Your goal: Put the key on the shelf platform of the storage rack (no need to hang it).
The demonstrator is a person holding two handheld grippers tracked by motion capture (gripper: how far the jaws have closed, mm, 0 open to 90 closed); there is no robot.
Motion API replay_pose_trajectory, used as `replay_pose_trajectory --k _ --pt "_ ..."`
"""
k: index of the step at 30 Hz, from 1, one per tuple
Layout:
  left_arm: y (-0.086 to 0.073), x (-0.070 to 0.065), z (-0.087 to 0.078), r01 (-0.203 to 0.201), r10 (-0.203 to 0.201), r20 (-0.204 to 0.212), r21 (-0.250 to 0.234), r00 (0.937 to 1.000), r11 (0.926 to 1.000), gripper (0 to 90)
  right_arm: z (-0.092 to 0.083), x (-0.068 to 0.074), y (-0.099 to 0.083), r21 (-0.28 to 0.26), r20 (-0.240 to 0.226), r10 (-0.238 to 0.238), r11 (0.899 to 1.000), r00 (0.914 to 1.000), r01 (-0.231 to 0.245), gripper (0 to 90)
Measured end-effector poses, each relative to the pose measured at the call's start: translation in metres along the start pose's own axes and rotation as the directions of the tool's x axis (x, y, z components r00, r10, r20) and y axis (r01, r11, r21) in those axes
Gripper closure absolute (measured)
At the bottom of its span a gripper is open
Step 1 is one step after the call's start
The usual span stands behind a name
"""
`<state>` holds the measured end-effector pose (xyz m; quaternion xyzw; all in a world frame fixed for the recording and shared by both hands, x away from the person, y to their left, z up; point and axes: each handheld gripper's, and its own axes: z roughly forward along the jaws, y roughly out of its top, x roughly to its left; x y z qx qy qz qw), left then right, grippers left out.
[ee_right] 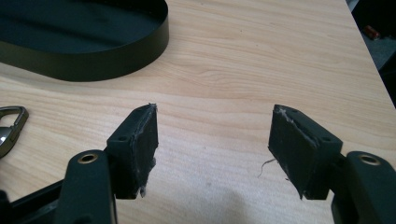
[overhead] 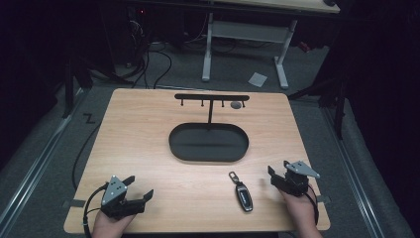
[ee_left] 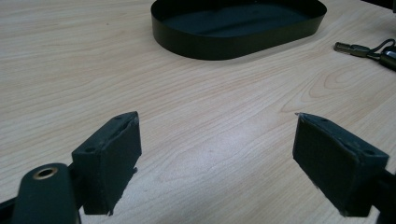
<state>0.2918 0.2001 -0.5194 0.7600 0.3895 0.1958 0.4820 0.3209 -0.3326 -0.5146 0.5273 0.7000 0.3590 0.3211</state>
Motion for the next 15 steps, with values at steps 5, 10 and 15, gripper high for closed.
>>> replay_pose_trajectory --k 5,10,15 --pt "0.002 0.000 0.003 -0.009 0.009 0.010 0.001 0.9999 1.0000 16.0 -0.003 0.001 -0.003 0.005 -0.019 0.000 1.000 0.9998 0.000 32.3" --pt "0.004 -0.001 0.006 -0.011 0.011 0.023 0.003 0.9997 0.9999 16.1 -0.003 0.005 -0.003 0.017 -0.040 0.004 1.000 0.9992 -0.003 30.9" --pt "0.005 -0.002 0.008 -0.017 0.017 0.031 0.004 0.9994 0.9999 16.0 -0.010 0.015 0.000 0.026 -0.102 0.013 1.000 0.9947 -0.010 36.2"
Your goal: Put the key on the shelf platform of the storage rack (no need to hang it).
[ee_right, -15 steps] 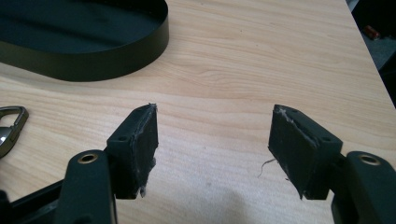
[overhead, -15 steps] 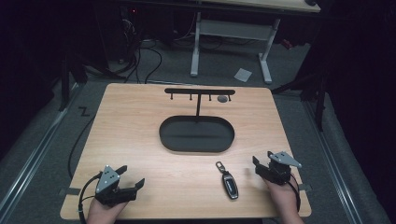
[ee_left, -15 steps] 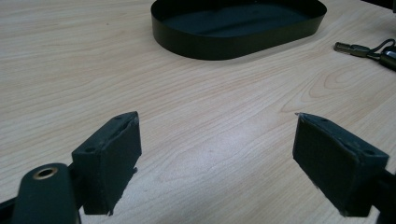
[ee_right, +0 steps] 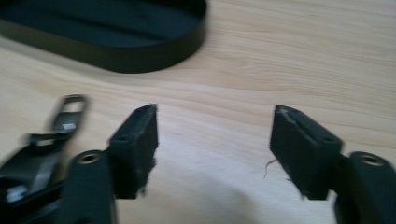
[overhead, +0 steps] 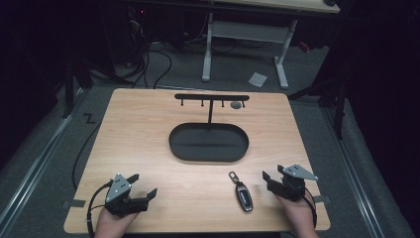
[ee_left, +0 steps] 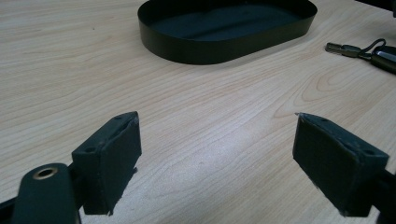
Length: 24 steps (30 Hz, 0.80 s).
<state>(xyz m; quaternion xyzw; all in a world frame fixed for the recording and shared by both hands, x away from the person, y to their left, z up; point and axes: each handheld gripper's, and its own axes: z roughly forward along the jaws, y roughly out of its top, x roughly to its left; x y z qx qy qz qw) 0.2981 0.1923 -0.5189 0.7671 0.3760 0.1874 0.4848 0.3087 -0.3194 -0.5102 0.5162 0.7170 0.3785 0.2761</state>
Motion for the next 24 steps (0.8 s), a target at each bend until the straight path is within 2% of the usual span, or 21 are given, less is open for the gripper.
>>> replay_pose_trajectory --k 3,4,5,6,7,8,10,11,12,13,14,15,16,17,18,19,20,21,22,23,24 --pt "0.001 0.000 0.001 -0.007 0.007 0.001 0.004 1.0000 1.0000 16.1 -0.009 0.011 0.004 -0.012 -0.114 0.013 1.000 0.9934 -0.015 45.1" --pt "0.001 0.000 0.001 -0.007 0.007 0.001 0.004 1.0000 1.0000 16.0 -0.009 0.011 0.004 -0.012 -0.114 0.013 1.000 0.9934 -0.015 45.1" --pt "0.001 -0.001 0.002 -0.009 0.009 0.002 0.006 1.0000 0.9999 16.0 -0.016 0.023 0.006 -0.024 -0.187 0.013 1.000 0.9822 -0.018 57.1" --pt "0.001 0.000 0.002 -0.009 0.009 0.003 0.006 1.0000 0.9999 16.0 -0.018 0.028 0.006 -0.031 -0.202 -0.003 1.000 0.9794 -0.004 62.1" --pt "0.001 0.000 0.002 -0.009 0.009 0.003 0.006 1.0000 0.9999 16.0 -0.018 0.028 0.006 -0.031 -0.202 -0.003 1.000 0.9794 -0.004 62.1" --pt "0.001 0.000 0.002 -0.006 0.006 0.002 0.003 1.0000 1.0000 16.0 -0.022 0.043 0.005 -0.033 -0.255 -0.051 0.998 0.9655 0.045 73.2" --pt "0.001 0.000 0.002 -0.003 0.003 0.002 0.003 1.0000 1.0000 16.0 -0.024 0.055 0.003 -0.028 -0.293 -0.094 0.996 0.9514 0.090 82.4" --pt "0.001 0.001 0.002 -0.001 0.001 0.003 0.003 1.0000 1.0000 16.1 -0.024 0.061 0.001 -0.027 -0.315 -0.120 0.993 0.9413 0.117 85.4" --pt "0.001 0.001 0.002 -0.001 0.001 0.003 0.003 1.0000 1.0000 16.0 -0.024 0.061 0.001 -0.027 -0.315 -0.120 0.993 0.9413 0.117 85.4" --pt "0.001 0.001 0.002 -0.001 0.001 0.003 0.002 1.0000 1.0000 16.0 -0.025 0.069 -0.002 -0.019 -0.339 -0.138 0.990 0.9306 0.140 88.3" --pt "0.002 0.001 0.002 0.000 0.000 0.004 -0.001 1.0000 1.0000 16.1 -0.025 0.079 -0.006 0.003 -0.384 -0.169 0.983 0.9078 0.184 89.8" --pt "0.002 0.001 0.002 0.000 0.000 0.004 -0.001 1.0000 1.0000 16.1 -0.025 0.079 -0.006 0.003 -0.384 -0.169 0.983 0.9078 0.184 89.8" --pt "0.002 0.001 0.003 -0.001 0.001 0.007 0.000 1.0000 1.0000 16.1 -0.023 0.090 -0.010 0.016 -0.413 -0.221 0.968 0.8836 0.249 89.8" --pt "0.002 0.001 0.003 -0.001 0.001 0.007 0.000 1.0000 1.0000 16.1 -0.022 0.094 -0.012 0.026 -0.419 -0.234 0.963 0.8771 0.269 89.8" --pt "0.002 0.000 0.003 -0.004 0.004 0.008 0.002 1.0000 1.0000 16.1 -0.022 0.094 -0.012 0.026 -0.419 -0.234 0.963 0.8771 0.269 89.8" --pt "0.002 0.000 0.004 -0.006 0.006 0.010 0.005 0.9999 1.0000 16.1 -0.019 0.098 -0.014 0.042 -0.431 -0.248 0.955 0.8675 0.294 89.7" --pt "0.002 0.000 0.004 -0.010 0.010 0.010 0.006 0.9999 0.9999 16.1 -0.016 0.101 -0.016 0.059 -0.441 -0.250 0.950 0.8622 0.306 89.7" --pt "0.002 -0.001 0.004 -0.013 0.013 0.010 0.007 0.9999 0.9999 16.1 -0.013 0.103 -0.019 0.085 -0.441 -0.260 0.941 0.8590 0.329 89.7" --pt "0.002 -0.001 0.004 -0.014 0.014 0.010 0.007 0.9999 0.9999 16.1 -0.011 0.104 -0.020 0.096 -0.438 -0.265 0.936 0.8590 0.338 89.7" --pt "0.002 -0.001 0.004 -0.015 0.015 0.011 0.008 0.9998 0.9999 16.1 -0.010 0.103 -0.021 0.111 -0.429 -0.264 0.934 0.8639 0.341 89.7" --pt "0.002 -0.001 0.004 -0.014 0.013 0.011 0.006 0.9999 0.9999 16.1 -0.008 0.099 -0.021 0.125 -0.418 -0.252 0.935 0.8729 0.331 89.7"
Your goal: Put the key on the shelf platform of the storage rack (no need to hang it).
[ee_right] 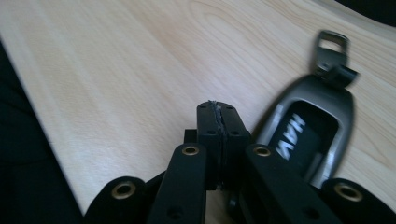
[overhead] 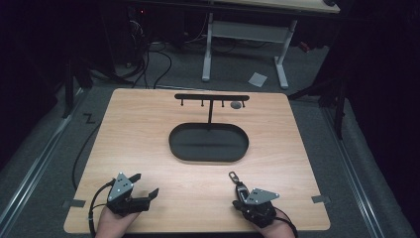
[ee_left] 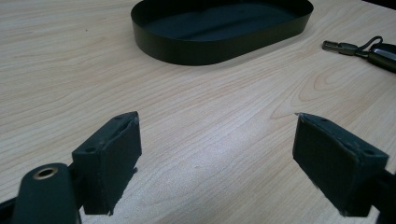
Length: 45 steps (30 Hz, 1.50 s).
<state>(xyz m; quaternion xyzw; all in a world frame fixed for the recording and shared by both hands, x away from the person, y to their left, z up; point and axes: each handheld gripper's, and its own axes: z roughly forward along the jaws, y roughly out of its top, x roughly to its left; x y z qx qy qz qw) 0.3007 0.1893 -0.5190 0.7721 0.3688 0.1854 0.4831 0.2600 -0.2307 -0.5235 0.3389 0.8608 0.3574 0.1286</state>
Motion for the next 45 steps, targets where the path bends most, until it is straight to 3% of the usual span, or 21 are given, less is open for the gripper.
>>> replay_pose_trajectory --k 5,8,13,14,15,17,24,25,27,31,32,40,42,45 --pt "0.000 0.000 0.001 0.001 -0.001 0.004 0.002 1.0000 1.0000 16.2 -0.003 -0.014 -0.003 -0.002 0.047 0.032 0.999 0.9984 -0.032 89.6" --pt "0.000 -0.001 0.002 -0.005 0.005 0.006 0.005 1.0000 1.0000 16.2 -0.006 -0.025 -0.006 -0.017 0.076 0.075 0.997 0.9943 -0.074 89.2" --pt "0.000 -0.001 0.002 -0.005 0.005 0.007 0.008 1.0000 1.0000 16.2 -0.009 -0.032 -0.007 -0.036 0.067 0.100 0.995 0.9927 -0.098 85.8" --pt "0.000 -0.001 0.002 -0.005 0.005 0.006 0.007 1.0000 1.0000 16.2 -0.015 -0.033 -0.005 -0.072 0.069 0.100 0.993 0.9926 -0.095 83.2" --pt "0.000 -0.001 0.002 -0.005 0.005 0.007 0.009 1.0000 1.0000 16.2 -0.015 -0.033 -0.005 -0.072 0.069 0.100 0.993 0.9926 -0.095 83.2" --pt "0.000 -0.001 0.003 -0.007 0.007 0.008 0.013 0.9999 0.9999 16.2 -0.026 -0.037 -0.002 -0.111 0.103 0.115 0.988 0.9880 -0.104 76.9" --pt "0.000 -0.003 0.004 -0.010 0.010 0.010 0.018 0.9999 0.9998 16.2 -0.036 -0.055 -0.009 -0.115 0.162 0.169 0.982 0.9722 -0.152 58.9" --pt "0.000 -0.003 0.004 -0.010 0.010 0.010 0.018 0.9999 0.9998 16.2 -0.038 -0.058 -0.009 -0.104 0.168 0.189 0.979 0.9676 -0.173 51.0" --pt "-0.001 -0.002 0.004 -0.006 0.006 0.012 0.019 0.9999 0.9998 16.2 -0.038 -0.060 -0.008 -0.094 0.169 0.188 0.980 0.9676 -0.174 43.5" --pt "-0.001 -0.001 0.004 -0.007 0.006 0.014 0.019 0.9999 0.9998 16.2 -0.033 -0.060 -0.005 -0.040 0.163 0.168 0.986 0.9721 -0.164 33.1" --pt "-0.001 -0.001 0.003 -0.008 0.008 0.013 0.017 0.9999 0.9998 16.2 -0.030 -0.060 -0.002 -0.005 0.165 0.156 0.987 0.9738 -0.158 29.4" --pt "0.000 -0.002 0.004 -0.009 0.009 0.030 0.006 0.9995 0.9999 16.2 -0.025 -0.053 0.005 0.121 0.170 0.093 0.986 0.9810 -0.115 24.4" --pt "0.000 -0.003 0.005 -0.016 0.015 0.036 0.009 0.9992 0.9998 16.2 -0.024 -0.051 0.008 0.168 0.176 0.064 0.981 0.9823 -0.094 24.1" --pt "0.001 -0.003 0.005 -0.021 0.020 0.044 0.011 0.9988 0.9997 16.2 -0.024 -0.052 0.017 0.248 0.174 0.027 0.966 0.9844 -0.070 23.6"
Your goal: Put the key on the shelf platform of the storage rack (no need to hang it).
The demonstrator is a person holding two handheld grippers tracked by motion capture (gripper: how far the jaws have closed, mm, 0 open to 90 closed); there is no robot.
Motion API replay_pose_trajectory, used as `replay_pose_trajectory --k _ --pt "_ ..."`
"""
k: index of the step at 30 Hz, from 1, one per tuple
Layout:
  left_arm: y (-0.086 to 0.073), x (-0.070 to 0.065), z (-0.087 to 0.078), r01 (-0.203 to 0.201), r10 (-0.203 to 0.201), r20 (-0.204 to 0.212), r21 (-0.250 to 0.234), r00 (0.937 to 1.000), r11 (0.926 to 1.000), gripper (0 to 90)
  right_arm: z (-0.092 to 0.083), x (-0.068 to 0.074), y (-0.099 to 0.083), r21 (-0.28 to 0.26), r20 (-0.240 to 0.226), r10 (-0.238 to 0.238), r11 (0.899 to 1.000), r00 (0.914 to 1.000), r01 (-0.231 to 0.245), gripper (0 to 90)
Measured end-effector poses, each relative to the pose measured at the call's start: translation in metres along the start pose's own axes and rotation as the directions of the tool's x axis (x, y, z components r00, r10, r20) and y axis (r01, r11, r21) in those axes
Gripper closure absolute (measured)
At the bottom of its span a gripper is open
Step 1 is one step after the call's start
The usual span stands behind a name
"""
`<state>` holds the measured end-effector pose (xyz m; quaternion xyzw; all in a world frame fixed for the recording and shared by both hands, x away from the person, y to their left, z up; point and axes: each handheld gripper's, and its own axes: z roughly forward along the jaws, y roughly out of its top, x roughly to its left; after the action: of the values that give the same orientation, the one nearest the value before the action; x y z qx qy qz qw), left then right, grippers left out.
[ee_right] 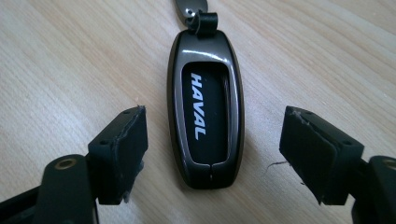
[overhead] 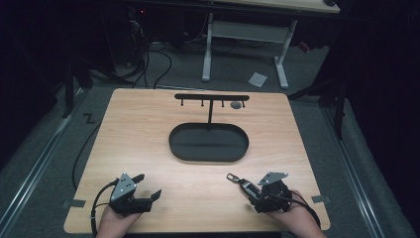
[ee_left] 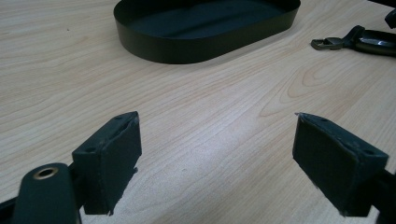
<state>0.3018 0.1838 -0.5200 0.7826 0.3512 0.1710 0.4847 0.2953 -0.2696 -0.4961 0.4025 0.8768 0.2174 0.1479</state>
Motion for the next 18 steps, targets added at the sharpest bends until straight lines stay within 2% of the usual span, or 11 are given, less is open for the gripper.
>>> replay_pose_trajectory --k 4,5,7,8,9,10,12,13,14,15,18 --pt "0.001 -0.001 0.000 -0.003 0.003 0.001 -0.005 1.0000 1.0000 16.2 -0.002 -0.002 0.010 0.075 -0.010 -0.015 0.997 0.9998 0.016 23.4" --pt "0.001 -0.001 0.000 -0.006 0.006 0.004 -0.001 1.0000 1.0000 16.2 -0.003 -0.002 0.016 0.112 -0.010 -0.038 0.993 0.9992 0.039 23.5" --pt "0.001 -0.001 0.000 -0.010 0.010 0.005 0.000 0.9999 0.9999 16.2 -0.004 -0.002 0.020 0.134 -0.010 -0.046 0.990 0.9989 0.047 23.5" --pt "0.001 -0.002 0.000 -0.011 0.011 0.005 -0.004 0.9999 0.9999 16.2 -0.003 -0.003 0.026 0.180 -0.017 -0.058 0.982 0.9982 0.060 23.5" --pt "0.001 -0.002 0.000 -0.011 0.011 0.005 -0.004 0.9999 0.9999 16.2 -0.003 -0.003 0.026 0.180 -0.017 -0.058 0.982 0.9982 0.060 23.5" --pt "0.001 -0.002 0.000 -0.011 0.011 0.006 -0.003 0.9999 0.9999 16.2 0.000 -0.004 0.031 0.225 -0.028 -0.072 0.971 0.9970 0.076 23.6" --pt "0.001 -0.001 0.000 -0.011 0.011 0.007 0.001 0.9999 0.9999 16.2 0.001 -0.004 0.032 0.241 -0.029 -0.075 0.967 0.9968 0.079 23.6" --pt "0.001 -0.001 0.000 -0.011 0.011 0.007 0.001 0.9999 0.9999 16.2 0.004 -0.004 0.036 0.280 -0.033 -0.091 0.955 0.9953 0.097 23.9" --pt "0.001 -0.001 0.000 -0.010 0.010 0.007 0.001 0.9999 1.0000 16.2 0.004 -0.004 0.036 0.280 -0.033 -0.091 0.955 0.9953 0.097 23.9" --pt "0.001 -0.001 0.001 -0.007 0.007 0.008 0.002 0.9999 1.0000 16.3 0.008 -0.002 0.041 0.321 -0.038 -0.123 0.938 0.9917 0.128 24.0" --pt "0.001 -0.002 0.001 -0.008 0.008 0.009 0.003 0.9999 1.0000 16.3 0.012 -0.001 0.047 0.360 -0.051 -0.141 0.921 0.9887 0.150 24.0"
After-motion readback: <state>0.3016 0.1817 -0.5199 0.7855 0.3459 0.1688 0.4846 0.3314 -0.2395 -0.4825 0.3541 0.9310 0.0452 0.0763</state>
